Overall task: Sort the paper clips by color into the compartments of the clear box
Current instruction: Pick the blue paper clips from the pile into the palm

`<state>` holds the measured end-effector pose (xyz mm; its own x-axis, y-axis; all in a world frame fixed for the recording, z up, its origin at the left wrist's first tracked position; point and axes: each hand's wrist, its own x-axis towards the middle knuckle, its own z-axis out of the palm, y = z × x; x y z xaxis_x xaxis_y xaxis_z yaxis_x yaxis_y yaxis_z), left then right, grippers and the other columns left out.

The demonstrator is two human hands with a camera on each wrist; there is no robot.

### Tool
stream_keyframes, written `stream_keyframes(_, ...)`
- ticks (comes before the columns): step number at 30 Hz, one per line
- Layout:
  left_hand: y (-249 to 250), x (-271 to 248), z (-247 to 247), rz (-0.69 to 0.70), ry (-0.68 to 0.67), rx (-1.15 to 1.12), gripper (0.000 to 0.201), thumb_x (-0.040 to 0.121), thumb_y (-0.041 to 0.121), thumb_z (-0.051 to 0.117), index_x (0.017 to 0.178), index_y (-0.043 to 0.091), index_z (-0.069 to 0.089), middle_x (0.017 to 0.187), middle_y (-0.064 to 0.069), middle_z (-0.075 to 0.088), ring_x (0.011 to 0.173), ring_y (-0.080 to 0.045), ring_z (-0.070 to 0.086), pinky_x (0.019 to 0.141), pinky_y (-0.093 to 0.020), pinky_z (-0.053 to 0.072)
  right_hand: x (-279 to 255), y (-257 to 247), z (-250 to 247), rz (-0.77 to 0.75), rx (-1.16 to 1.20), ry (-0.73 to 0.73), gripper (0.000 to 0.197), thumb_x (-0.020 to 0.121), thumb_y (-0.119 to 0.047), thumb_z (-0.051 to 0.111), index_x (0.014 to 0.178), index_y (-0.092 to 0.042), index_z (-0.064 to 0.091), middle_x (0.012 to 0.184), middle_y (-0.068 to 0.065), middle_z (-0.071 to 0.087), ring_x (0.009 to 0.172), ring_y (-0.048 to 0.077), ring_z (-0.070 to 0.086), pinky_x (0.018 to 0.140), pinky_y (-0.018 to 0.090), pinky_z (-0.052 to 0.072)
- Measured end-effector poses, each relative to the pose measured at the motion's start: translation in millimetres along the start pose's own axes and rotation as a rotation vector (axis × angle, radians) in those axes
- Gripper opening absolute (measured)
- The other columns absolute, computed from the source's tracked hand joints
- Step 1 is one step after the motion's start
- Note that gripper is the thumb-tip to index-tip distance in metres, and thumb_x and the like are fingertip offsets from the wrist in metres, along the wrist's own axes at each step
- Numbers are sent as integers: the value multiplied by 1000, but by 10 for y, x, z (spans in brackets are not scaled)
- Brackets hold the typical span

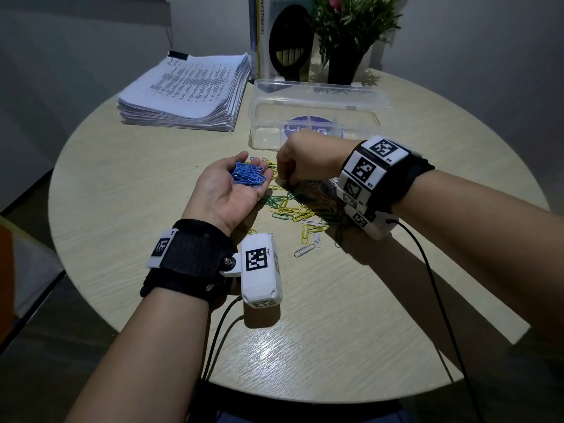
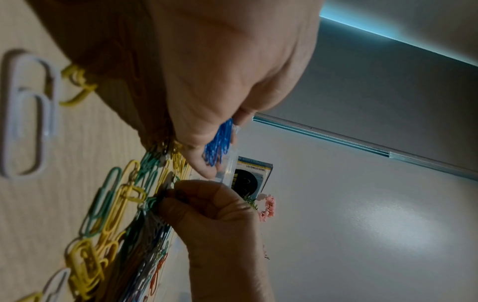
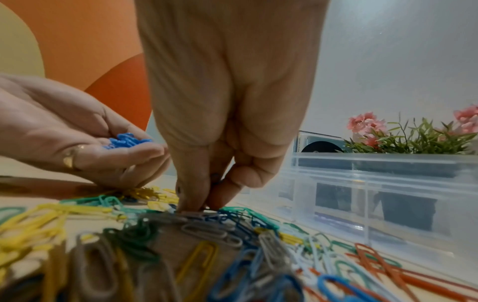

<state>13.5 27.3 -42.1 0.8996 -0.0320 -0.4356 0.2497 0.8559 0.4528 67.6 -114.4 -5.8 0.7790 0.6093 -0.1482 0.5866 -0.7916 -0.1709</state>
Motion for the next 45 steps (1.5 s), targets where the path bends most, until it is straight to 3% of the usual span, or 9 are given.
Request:
stream_keyframes(9, 2, 6, -13, 5, 2, -5, 25, 100, 9, 33, 87, 2, 53, 91, -17, 53, 84, -27, 56, 88, -40, 44, 37, 23, 54, 18, -69, -27, 25, 88, -7, 61, 112, -8, 69, 108, 11, 70, 98, 25, 64, 83, 30, 53)
stream_keyframes(22, 0, -2, -9, -1, -4, 1, 25, 100, 8, 33, 86, 2, 53, 89, -17, 52, 83, -26, 55, 88, -39, 44, 34, -4, 8, 16, -154, -15, 22, 85, -9, 62, 104, -4, 69, 102, 13, 68, 89, 25, 61, 67, 24, 40)
stream_keyframes(26, -2, -2, -4, -4, 3, 6, 26, 100, 8, 33, 86, 2, 54, 90, -17, 53, 84, -26, 55, 90, -40, 43, 29, 45, -6, 62, 18, 51, 19, 82, -12, 68, 100, -5, 70, 96, 8, 70, 77, 14, 55, 58, 19, 41)
stream_keyframes(30, -7, 4, 2, -10, 1, 35, 26, 100, 8, 33, 86, 1, 54, 92, -18, 53, 87, -28, 54, 93, -41, 41, 21, 94, -140, 128, 272, 131, 12, 82, -5, 65, 92, -7, 70, 86, 5, 67, 76, 14, 59, 61, 19, 47)
stream_keyframes(34, -28, -13, 12, -22, -27, 54, 26, 100, 7, 33, 87, 1, 54, 93, -19, 53, 101, -30, 51, 98, -41, 38, -9, 20, -295, 134, 565, 118, 10, 86, 0, 63, 83, -9, 65, 73, 7, 66, 61, 10, 65, 57, 19, 55)
stream_keyframes(37, -44, -19, 22, -24, -63, 40, 26, 99, 8, 32, 89, -1, 54, 96, -20, 54, 95, -31, 53, 95, -44, 42, -3, -122, -356, 86, 681, 99, 8, 86, 3, 63, 88, -5, 65, 74, 9, 65, 63, 13, 64, 60, 21, 56)
stream_keyframes(40, -54, 3, 16, -33, -81, 56, 27, 100, 12, 31, 97, 0, 55, 95, -21, 59, 87, -30, 57, 84, -44, 47, 43, -262, -322, 58, 706, 92, 15, 84, 6, 64, 98, 3, 67, 74, 6, 65, 61, 11, 65, 66, 23, 59)
stream_keyframes(43, -52, 32, -1, -49, -76, 69, 27, 99, 14, 32, 98, 2, 56, 99, -19, 59, 89, -28, 56, 92, -40, 44, 73, -321, -291, 24, 576, 70, 18, 83, 3, 66, 101, -1, 70, 72, 0, 66, 53, 0, 63, 64, 18, 58)
stream_keyframes(45, -51, 29, 6, -50, -80, 43, 32, 101, 17, 29, 90, 3, 55, 96, -19, 59, 88, -28, 56, 98, -43, 42, 65, -297, -308, 37, 570, 69, 19, 84, 3, 66, 102, 0, 70, 75, 4, 68, 56, 4, 66, 66, 22, 59)
